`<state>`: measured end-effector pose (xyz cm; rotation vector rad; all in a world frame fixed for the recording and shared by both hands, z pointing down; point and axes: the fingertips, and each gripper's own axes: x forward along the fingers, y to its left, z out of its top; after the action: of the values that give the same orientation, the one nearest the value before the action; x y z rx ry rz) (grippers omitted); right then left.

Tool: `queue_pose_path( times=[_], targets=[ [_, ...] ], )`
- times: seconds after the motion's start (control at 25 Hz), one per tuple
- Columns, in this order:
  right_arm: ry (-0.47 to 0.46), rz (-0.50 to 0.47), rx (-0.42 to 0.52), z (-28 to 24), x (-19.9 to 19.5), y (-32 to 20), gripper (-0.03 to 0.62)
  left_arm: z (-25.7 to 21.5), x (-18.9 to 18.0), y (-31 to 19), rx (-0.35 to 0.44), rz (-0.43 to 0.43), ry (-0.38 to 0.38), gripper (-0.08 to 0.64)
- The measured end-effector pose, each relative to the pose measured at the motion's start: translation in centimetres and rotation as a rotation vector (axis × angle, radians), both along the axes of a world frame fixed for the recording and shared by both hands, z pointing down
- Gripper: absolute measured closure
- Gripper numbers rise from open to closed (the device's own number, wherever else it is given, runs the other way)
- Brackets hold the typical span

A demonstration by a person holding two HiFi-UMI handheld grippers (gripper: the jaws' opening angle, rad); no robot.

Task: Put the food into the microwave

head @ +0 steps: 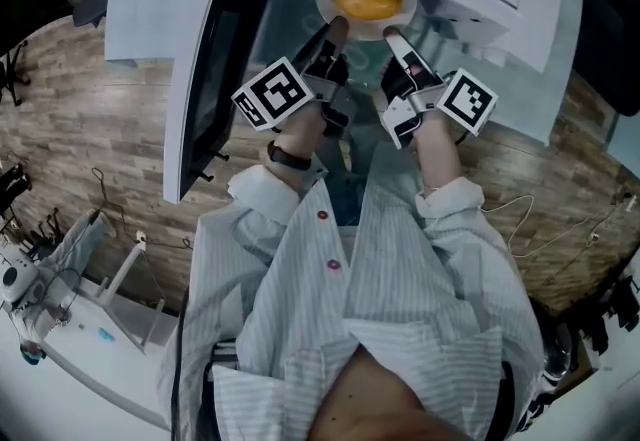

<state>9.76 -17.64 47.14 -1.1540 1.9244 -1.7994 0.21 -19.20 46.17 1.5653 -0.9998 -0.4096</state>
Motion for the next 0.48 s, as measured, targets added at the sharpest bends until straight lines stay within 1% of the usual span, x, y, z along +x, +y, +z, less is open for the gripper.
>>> queue_pose_path(
  times=[0.12, 0.32, 0.48],
  targets=[
    [0.002, 0.003, -0.003, 0.7, -0.2, -0.5, 0.552, 0.8, -0.2, -0.4, -0.004, -0.004, -0.018, 0.526],
    [0.037, 0.004, -0.001, 1.9, -0.5, -1.4, 0.552, 1.9, -0.6, -1.3, -0.001, -0.002, -0.051, 0.522],
    [0.057, 0.023, -0.019, 2.8, -0.5, -1.7, 0.552, 2.6, -0.7, -2.0, 0.009, 0.012, -0.091, 0.518]
  ],
)
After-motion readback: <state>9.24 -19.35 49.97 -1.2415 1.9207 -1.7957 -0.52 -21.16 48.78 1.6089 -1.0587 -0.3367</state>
